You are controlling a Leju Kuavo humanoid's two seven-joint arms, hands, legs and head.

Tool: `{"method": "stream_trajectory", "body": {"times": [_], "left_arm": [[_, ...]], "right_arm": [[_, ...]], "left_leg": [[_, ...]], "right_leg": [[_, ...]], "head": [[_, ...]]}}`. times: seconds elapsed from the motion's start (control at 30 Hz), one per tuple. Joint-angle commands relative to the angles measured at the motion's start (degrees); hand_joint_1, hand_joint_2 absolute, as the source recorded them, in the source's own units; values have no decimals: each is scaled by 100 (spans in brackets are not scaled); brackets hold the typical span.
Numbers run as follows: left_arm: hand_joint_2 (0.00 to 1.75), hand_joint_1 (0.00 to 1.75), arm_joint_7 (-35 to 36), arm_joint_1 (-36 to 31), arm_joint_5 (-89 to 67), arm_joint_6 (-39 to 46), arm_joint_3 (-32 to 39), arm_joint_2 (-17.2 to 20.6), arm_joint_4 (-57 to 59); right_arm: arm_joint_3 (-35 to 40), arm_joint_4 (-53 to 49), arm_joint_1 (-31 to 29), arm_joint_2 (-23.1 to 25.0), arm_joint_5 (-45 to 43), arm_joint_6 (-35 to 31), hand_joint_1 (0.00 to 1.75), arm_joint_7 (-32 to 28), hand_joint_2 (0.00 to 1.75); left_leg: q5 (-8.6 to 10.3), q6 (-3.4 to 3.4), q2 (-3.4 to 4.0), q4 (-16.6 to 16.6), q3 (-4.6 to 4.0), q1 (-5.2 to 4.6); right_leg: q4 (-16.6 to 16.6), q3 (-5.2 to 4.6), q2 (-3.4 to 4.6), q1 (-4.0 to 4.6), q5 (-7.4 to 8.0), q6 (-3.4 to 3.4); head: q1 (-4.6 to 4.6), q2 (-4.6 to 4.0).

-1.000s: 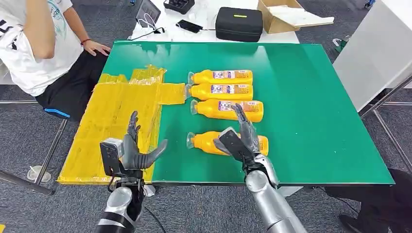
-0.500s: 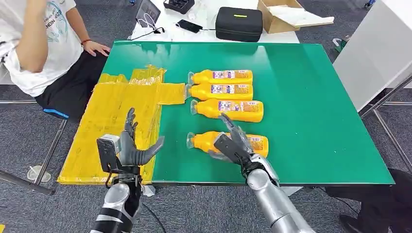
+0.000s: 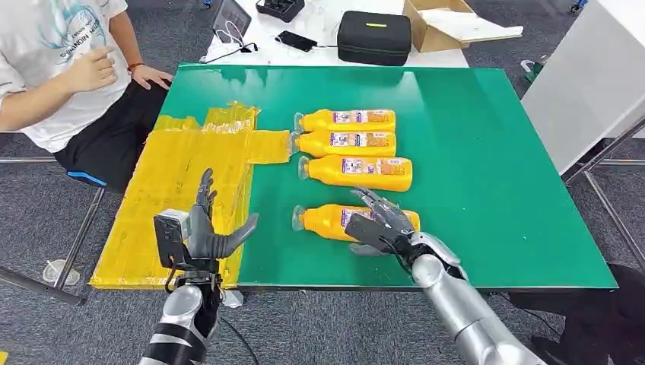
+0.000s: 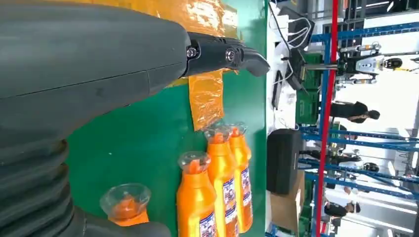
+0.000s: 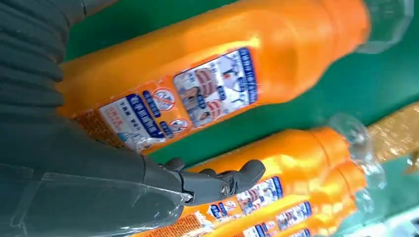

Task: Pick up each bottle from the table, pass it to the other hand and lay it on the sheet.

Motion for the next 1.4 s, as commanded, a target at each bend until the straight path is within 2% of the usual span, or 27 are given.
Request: {"method": "stream_trajectory", "body": {"times": [0.03, 0.47, 0.5, 0.53, 0.57, 0.6, 1.13, 1.27, 1.33, 1.4], "left_arm": [[175, 0, 24, -301, 17, -85, 78, 114, 567], [175, 0, 86, -374, 62, -159, 65, 75, 758], [175, 0, 92, -378, 66, -162, 63, 72, 768], [175, 0, 97, -402, 70, -174, 47, 66, 814], [175, 0, 114, -415, 82, -181, 42, 58, 845], [175, 0, 118, -423, 86, -185, 39, 56, 862], [175, 0, 147, -501, 154, -220, -45, 37, 1026], [175, 0, 136, -464, 187, -209, -62, 51, 959], [175, 0, 136, -460, 187, -209, -63, 53, 952], [175, 0, 133, -414, 238, -211, -39, 51, 859]], "right_arm": [[756, 266, -353, -505, 219, -1, 0, 315, 175], [1205, 855, -558, -599, 441, 328, 0, 647, 175], [1223, 888, -563, -599, 420, 382, 3, 650, 175], [1291, 984, -593, -610, 416, 433, 66, 649, 175], [1335, 1043, -604, -610, 403, 476, 159, 632, 175], [1348, 1068, -604, -607, 388, 487, 175, 620, 175], [1458, 644, -376, -961, -46, 638, 175, 484, 175], [759, 111, 153, -637, -504, 90, 175, 137, 175], [771, 86, 170, -615, -484, 70, 175, 151, 175], [318, -222, 462, -340, -656, -385, 175, -145, 175]], "left_leg": [[-7, 7, 4, -4, 33, -2], [-1, 3, -3, -5, 19, 0], [-9, 7, -2, -7, 51, 0], [-8, 7, 1, -6, 45, 1], [-3, 4, -1, -4, 26, 0], [-5, 7, -3, -7, 39, -1], [-1, 5, -19, -10, 61, 3], [-1, 4, -18, -9, 63, 4], [-1, 2, -10, -4, 54, 4], [-3, 2, -4, -5, 55, 2]], "right_leg": [[-6, 34, -5, 1, -6, -7], [-6, 21, -8, 2, -3, -6], [-10, 54, -14, 5, -11, -13], [-10, 47, -10, 5, -8, -11], [-7, 27, -7, 3, -3, -6], [-10, 41, -13, 3, -6, -8], [-15, 69, -29, 6, -7, -9], [-16, 68, -25, 7, -6, -8], [-11, 56, -14, 6, -3, -5], [-10, 58, -8, 4, -2, -5]], "head": [[0, 0], [0, 0], [0, 0], [0, 2], [0, 0], [0, 0], [0, 2], [0, 0], [0, 0], [-2, 2]]}}
